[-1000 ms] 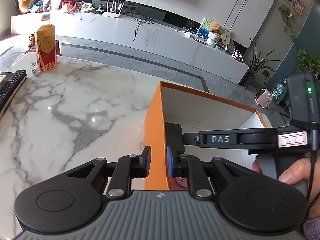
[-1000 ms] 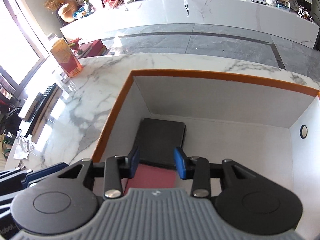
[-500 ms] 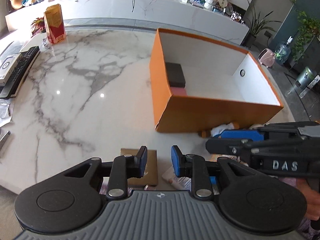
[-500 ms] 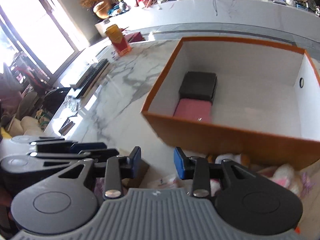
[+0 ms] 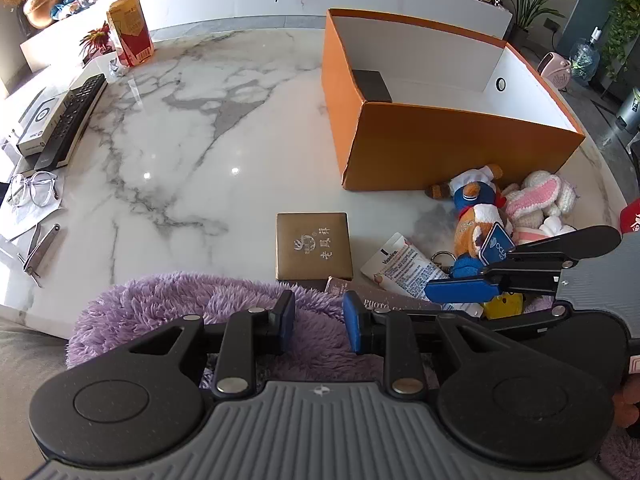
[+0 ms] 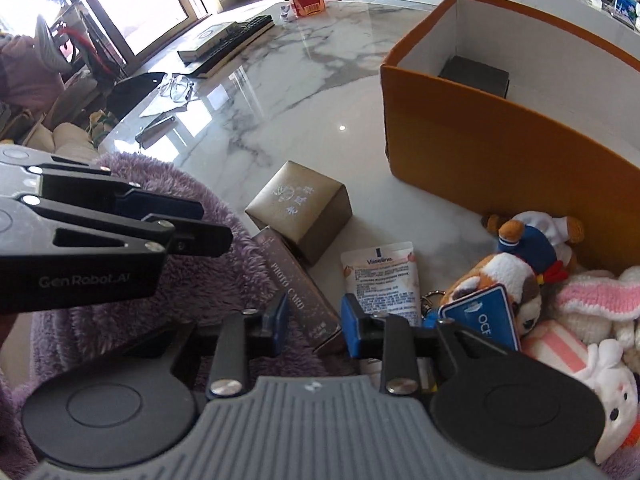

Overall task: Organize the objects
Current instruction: 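Grasp the brown PHOTO CARD box with the right tool and lift it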

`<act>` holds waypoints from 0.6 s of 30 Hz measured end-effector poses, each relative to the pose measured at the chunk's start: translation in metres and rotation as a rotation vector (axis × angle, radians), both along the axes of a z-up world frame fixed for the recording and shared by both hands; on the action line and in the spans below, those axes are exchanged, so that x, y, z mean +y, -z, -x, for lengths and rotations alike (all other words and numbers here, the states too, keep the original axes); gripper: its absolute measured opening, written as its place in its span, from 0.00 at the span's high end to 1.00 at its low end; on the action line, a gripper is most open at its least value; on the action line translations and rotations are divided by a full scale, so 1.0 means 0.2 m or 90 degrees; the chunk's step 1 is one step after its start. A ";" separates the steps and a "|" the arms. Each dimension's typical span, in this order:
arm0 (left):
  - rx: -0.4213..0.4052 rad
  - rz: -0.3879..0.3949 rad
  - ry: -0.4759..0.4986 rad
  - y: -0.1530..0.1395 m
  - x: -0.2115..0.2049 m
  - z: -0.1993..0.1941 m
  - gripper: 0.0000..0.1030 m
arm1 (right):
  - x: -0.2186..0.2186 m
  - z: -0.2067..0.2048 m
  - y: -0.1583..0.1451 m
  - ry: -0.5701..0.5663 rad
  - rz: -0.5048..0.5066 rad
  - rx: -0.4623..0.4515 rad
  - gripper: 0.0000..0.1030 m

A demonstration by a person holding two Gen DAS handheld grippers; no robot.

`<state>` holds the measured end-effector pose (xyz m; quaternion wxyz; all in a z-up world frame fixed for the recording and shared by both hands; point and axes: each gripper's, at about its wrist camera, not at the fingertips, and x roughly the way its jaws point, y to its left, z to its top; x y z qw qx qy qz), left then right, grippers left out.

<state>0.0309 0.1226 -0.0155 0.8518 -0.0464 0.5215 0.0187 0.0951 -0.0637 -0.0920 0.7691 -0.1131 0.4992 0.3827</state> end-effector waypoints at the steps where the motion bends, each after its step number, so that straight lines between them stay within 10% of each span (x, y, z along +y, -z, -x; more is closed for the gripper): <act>1: -0.001 0.000 0.000 0.00 0.00 0.00 0.70 | 0.01 0.00 0.00 -0.010 0.002 -0.004 0.68; 18: -0.008 0.013 0.008 0.03 -0.01 -0.03 0.43 | 0.13 -0.02 0.04 -0.073 0.044 -0.014 0.73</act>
